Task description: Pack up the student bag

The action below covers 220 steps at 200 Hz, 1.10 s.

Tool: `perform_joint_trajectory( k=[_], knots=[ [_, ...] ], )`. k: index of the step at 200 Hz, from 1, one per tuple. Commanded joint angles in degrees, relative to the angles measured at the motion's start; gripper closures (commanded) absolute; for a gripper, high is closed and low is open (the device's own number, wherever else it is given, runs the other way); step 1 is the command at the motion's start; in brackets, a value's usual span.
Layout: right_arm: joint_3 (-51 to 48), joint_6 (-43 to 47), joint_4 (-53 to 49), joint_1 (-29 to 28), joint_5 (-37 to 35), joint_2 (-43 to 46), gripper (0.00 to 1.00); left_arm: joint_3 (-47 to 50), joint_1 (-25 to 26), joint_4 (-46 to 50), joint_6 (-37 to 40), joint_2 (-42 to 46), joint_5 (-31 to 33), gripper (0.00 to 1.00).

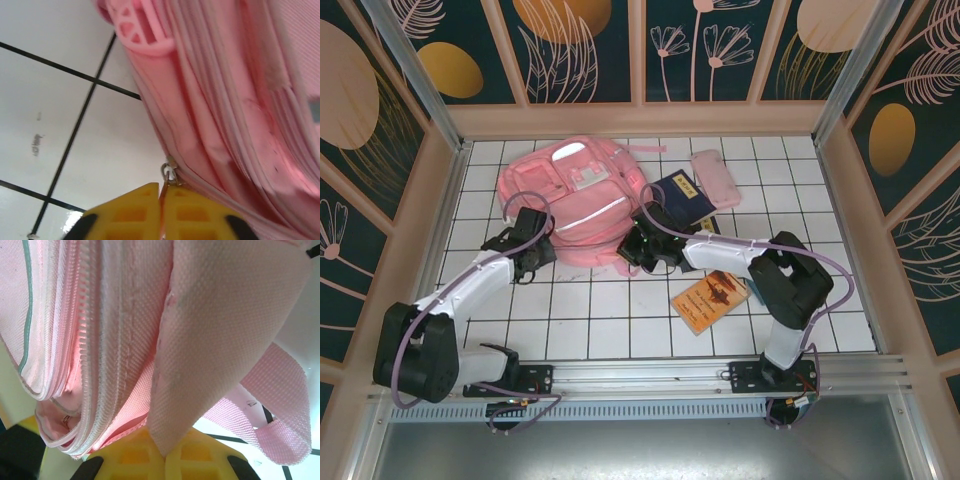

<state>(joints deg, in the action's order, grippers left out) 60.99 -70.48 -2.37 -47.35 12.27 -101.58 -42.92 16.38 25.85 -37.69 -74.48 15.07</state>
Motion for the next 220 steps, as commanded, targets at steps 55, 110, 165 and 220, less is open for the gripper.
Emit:
perform_joint_trajectory(
  k=[55,110,165,220],
  knots=[
    [-1.1,15.2,-9.1,3.1,-11.9,13.4,0.29,-8.8,-2.8,9.4,3.4,5.5,1.2,0.32],
    [-3.7,33.4,-20.7,17.3,-14.6,17.9,0.27,-14.5,7.3,5.9,1.4,4.8,-5.9,0.29],
    [-16.2,26.1,-33.3,24.8,-17.3,31.5,0.26,-21.6,24.1,1.2,-2.6,-7.1,-8.0,0.26],
    [-28.4,18.8,-33.8,26.3,-8.5,41.2,0.31,-31.3,33.7,-5.8,-3.1,-24.3,-16.4,0.16]
  ],
)
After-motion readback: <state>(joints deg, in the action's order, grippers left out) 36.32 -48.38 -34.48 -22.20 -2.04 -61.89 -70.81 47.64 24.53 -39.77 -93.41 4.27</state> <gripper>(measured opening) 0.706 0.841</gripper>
